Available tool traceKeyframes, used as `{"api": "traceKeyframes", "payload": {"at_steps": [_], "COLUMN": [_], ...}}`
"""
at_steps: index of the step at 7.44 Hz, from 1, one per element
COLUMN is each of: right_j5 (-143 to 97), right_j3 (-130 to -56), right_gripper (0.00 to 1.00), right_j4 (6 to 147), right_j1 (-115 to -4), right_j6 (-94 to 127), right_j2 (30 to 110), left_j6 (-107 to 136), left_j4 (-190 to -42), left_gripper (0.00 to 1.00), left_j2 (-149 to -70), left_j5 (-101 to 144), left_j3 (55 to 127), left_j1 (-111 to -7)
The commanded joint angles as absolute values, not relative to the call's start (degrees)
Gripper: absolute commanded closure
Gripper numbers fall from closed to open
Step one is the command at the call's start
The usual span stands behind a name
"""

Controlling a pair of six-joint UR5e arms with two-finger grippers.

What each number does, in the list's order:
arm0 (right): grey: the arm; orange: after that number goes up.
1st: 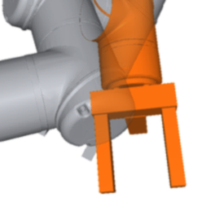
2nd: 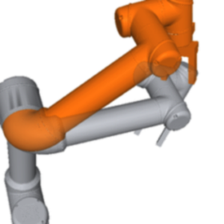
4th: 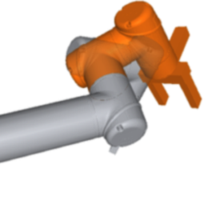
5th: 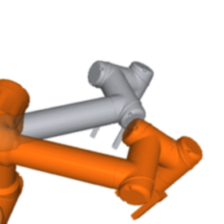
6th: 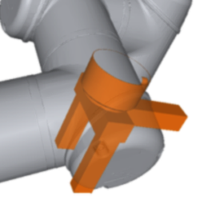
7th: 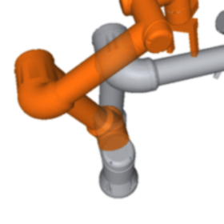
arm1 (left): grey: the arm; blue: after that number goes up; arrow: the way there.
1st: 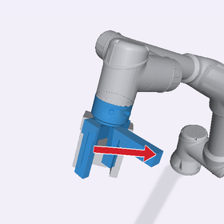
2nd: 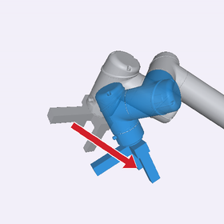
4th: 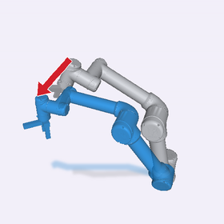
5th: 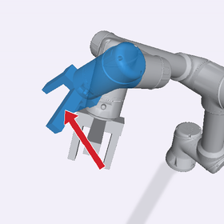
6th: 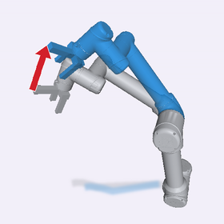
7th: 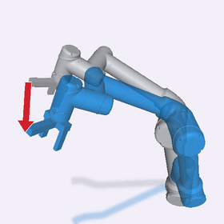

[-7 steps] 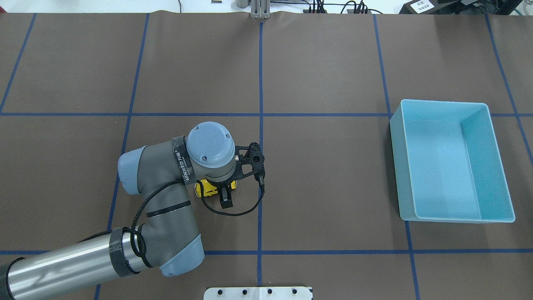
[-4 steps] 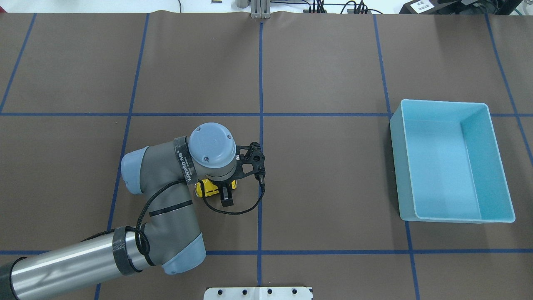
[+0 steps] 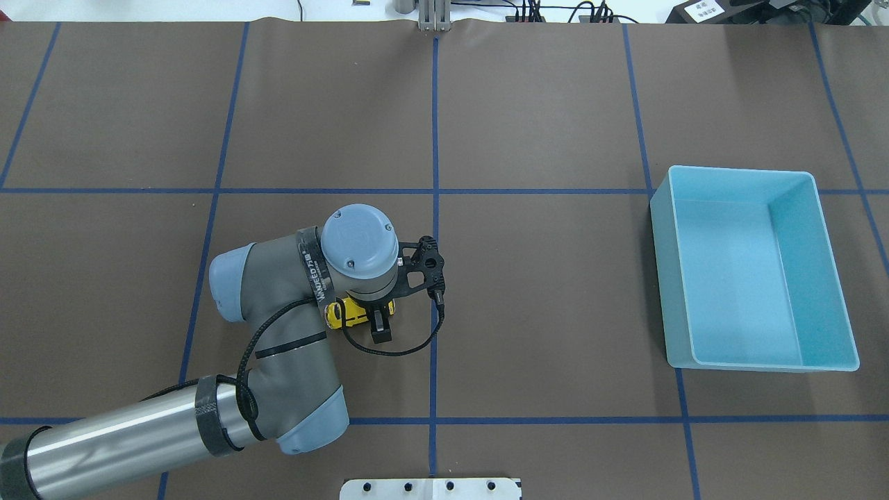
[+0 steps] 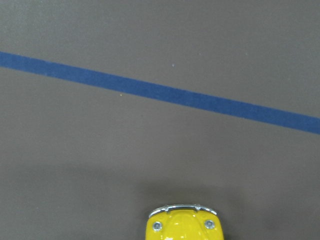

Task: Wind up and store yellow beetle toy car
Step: 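Drag the held car backward along the table toward the left arm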

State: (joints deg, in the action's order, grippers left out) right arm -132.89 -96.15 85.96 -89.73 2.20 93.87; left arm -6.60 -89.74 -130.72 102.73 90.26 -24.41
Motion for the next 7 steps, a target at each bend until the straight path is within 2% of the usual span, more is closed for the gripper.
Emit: {"api": "traceKeyframes", "payload": {"at_steps": [1,2,4,5,7], "right_j5": [-132.89,-132.8,-132.8,-132.72,-132.63], "right_j3": [-96.15,-96.07,-96.06,-95.98,-95.98], "right_gripper": [0.0,0.0,0.0,0.0,0.0], "right_j4": [85.96,85.96,85.96,85.96,85.96], "right_j1": [-89.74,-89.74,-89.82,-89.82,-89.91], "right_j6": [2.2,2.2,2.2,2.2,2.2], "right_j2": [93.87,93.87,93.87,93.87,93.87], "left_j6": [-6.33,-6.15,0.07,0.44,0.7], "left_j4": [-89.74,-89.74,-89.82,-89.82,-89.74], "left_gripper": [0.1,0.19,0.23,0.31,0.7], "left_j2": [-130.87,-130.87,-130.87,-130.78,-130.87], "left_j5": [102.83,103.01,103.36,103.53,104.15], "left_j3": [90.18,90.18,90.26,90.44,90.79], "left_j1": [-24.26,-24.26,-24.08,-24.08,-24.17]}}
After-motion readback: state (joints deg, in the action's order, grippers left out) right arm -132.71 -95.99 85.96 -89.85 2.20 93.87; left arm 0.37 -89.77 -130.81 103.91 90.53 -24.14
